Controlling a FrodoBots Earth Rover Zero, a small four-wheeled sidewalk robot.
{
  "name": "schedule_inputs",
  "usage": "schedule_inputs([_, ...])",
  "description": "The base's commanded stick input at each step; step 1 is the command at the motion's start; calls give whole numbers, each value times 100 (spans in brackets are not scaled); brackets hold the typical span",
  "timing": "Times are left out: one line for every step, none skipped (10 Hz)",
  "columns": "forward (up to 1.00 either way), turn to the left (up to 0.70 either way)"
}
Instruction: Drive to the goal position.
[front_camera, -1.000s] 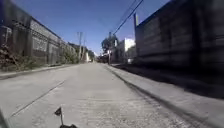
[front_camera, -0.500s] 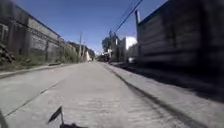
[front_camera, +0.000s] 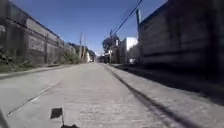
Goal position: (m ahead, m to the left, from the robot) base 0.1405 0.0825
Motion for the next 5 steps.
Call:
schedule_inputs([70,-2])
schedule_inputs([70,-2])
schedule_inputs([70,-2])
schedule_inputs([70,-2])
schedule_inputs([70,-2])
